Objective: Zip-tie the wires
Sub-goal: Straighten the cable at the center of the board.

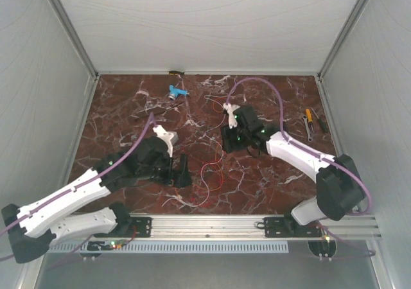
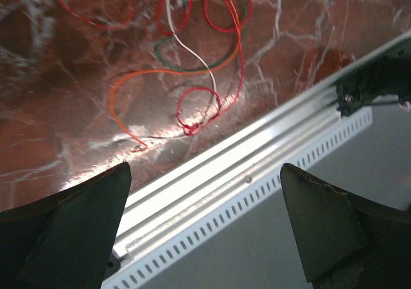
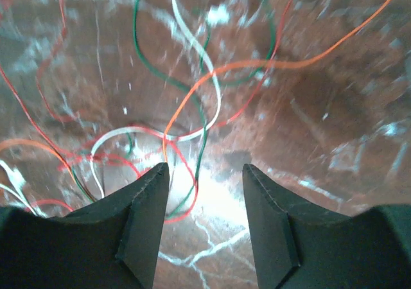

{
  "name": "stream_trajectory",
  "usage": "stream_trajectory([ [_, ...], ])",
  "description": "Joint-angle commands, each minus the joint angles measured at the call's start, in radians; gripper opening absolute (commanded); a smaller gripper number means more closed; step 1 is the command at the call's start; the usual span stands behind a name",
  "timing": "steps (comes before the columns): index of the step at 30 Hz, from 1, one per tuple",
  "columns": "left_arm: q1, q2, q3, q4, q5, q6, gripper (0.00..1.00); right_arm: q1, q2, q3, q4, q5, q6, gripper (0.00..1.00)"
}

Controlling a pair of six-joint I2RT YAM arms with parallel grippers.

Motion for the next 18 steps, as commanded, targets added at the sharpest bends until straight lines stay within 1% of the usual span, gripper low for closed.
stream_trajectory([
  [1, -0.003, -0.102, 0.045, -0.021, -0.202, 0.051, 0.99, 0.080, -0.040, -0.091, -0.016, 0.011, -0.037, 0.46],
  [5, -0.004, -0.205, 0.009, 0.036, -0.244, 0.071, 0.99, 0.136, -0.016, -0.135, -0.004, 0.037, -0.048, 0.44],
  [8, -0.003, -0.277, -0.038, 0.079, -0.283, 0.076, 0.99, 0.141, -0.009, -0.151, 0.026, 0.035, -0.038, 0.43],
  [10, -0.002, -0.307, -0.054, 0.090, -0.343, 0.081, 0.99, 0.143, 0.002, -0.144, 0.029, 0.047, -0.035, 0.43],
  [12, -0.002, -0.317, -0.053, 0.096, -0.438, 0.090, 1.00, 0.147, 0.003, -0.133, 0.033, 0.084, -0.023, 0.42],
  [14, -0.003, -0.305, -0.037, 0.120, -0.540, 0.136, 1.00, 0.147, -0.005, -0.123, 0.041, 0.134, -0.004, 0.42],
  [16, -0.003, -0.271, -0.013, 0.157, -0.614, 0.209, 1.00, 0.147, -0.026, -0.118, 0.055, 0.180, 0.019, 0.42],
  [18, 0.008, -0.218, 0.021, 0.203, -0.659, 0.306, 1.00, 0.147, -0.059, -0.123, 0.077, 0.228, 0.042, 0.43],
])
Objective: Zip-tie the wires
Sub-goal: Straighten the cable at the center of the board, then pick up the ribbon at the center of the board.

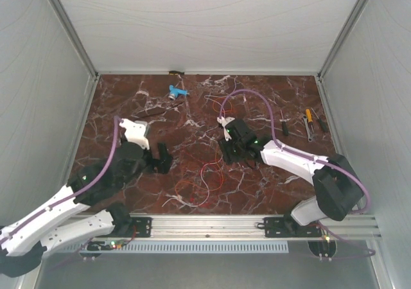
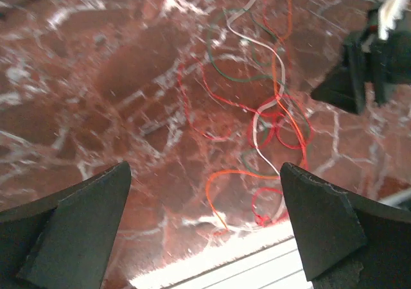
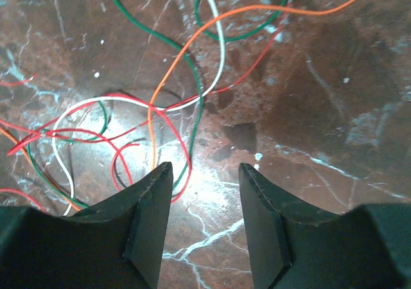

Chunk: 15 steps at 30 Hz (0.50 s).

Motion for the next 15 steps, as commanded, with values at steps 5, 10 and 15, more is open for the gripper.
stream_trajectory([
  [5, 0.259, 0.222, 0.164, 0.220, 0.002, 0.224, 1.00, 0.003, -0.129, -0.033, 0.157, 0.191, 0.121, 0.45],
  [10, 0.594, 0.387, 0.205, 0.300, 0.314, 0.105, 0.99, 0.000, -0.140, -0.087, 0.242, 0.203, 0.156, 0.44],
  [15, 0.728, 0.618, 0.330, 0.285, 0.374, 0.003, 0.99, -0.003, -0.118, -0.089, 0.252, 0.218, 0.167, 0.43],
])
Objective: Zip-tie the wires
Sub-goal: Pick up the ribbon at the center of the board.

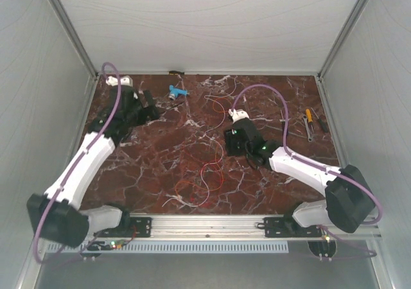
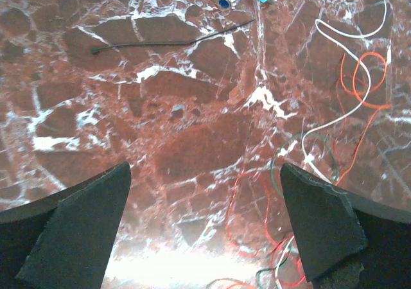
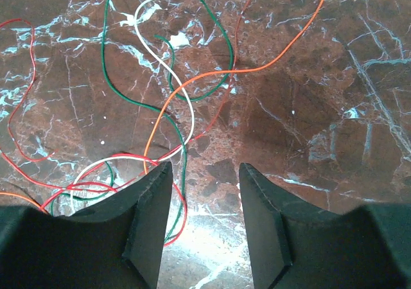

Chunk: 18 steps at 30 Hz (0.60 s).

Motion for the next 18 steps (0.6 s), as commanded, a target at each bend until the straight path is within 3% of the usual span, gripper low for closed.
stream_trajectory([
  [1, 0.101, 0.166, 0.126, 0.057, 0.126, -0.115, 1.00, -0.002, 0.019, -0.011, 0.078, 0.036, 0.034, 0.43],
  [6, 0.263, 0.367, 0.169, 0.085, 0.228, -0.284, 0.91, -0.009, 0.062, 0.011, 0.065, 0.023, 0.034, 0.43],
  [11, 0.293, 0.482, 0.160, 0.105, 0.142, -0.588, 0.78, -0.018, 0.097, 0.029, 0.056, 0.007, 0.032, 0.42],
  [18, 0.280, 0.775, 0.455, -0.179, 0.019, -0.825, 0.75, -0.033, 0.137, 0.053, 0.045, -0.029, 0.028, 0.41],
])
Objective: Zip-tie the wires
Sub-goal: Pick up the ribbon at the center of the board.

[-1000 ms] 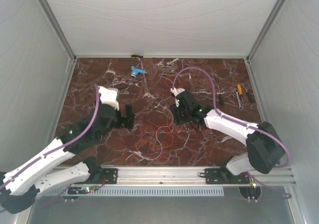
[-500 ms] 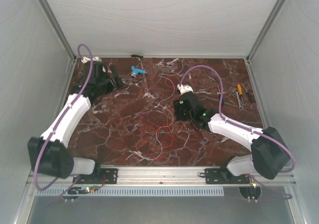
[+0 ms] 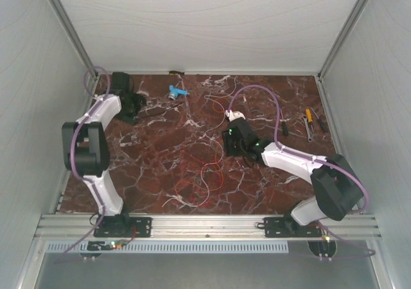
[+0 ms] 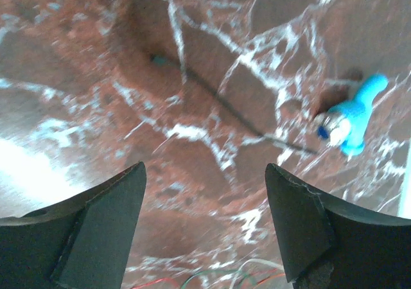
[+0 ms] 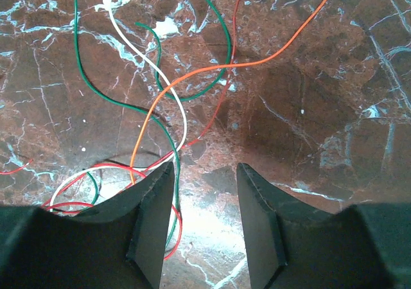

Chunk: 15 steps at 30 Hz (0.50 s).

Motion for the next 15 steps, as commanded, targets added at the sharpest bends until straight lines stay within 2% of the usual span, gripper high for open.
stream_trajectory([
  [1, -0.020, 0.144, 0.212, -0.159, -0.097, -0.212, 0.74, -0.015, 0.020, 0.041, 0.015, -0.026, 0.007, 0.40],
  [6, -0.056, 0.286, 0.362, -0.317, -0.151, -0.341, 0.73, -0.024, 0.029, 0.046, 0.015, -0.044, 0.007, 0.40],
  [11, -0.062, 0.458, 0.579, -0.499, -0.127, -0.400, 0.64, -0.024, 0.021, 0.038, 0.021, -0.047, 0.006, 0.40],
  [15, -0.065, 0.508, 0.616, -0.530, -0.137, -0.432, 0.64, -0.025, 0.020, 0.034, 0.024, -0.050, 0.005, 0.40],
])
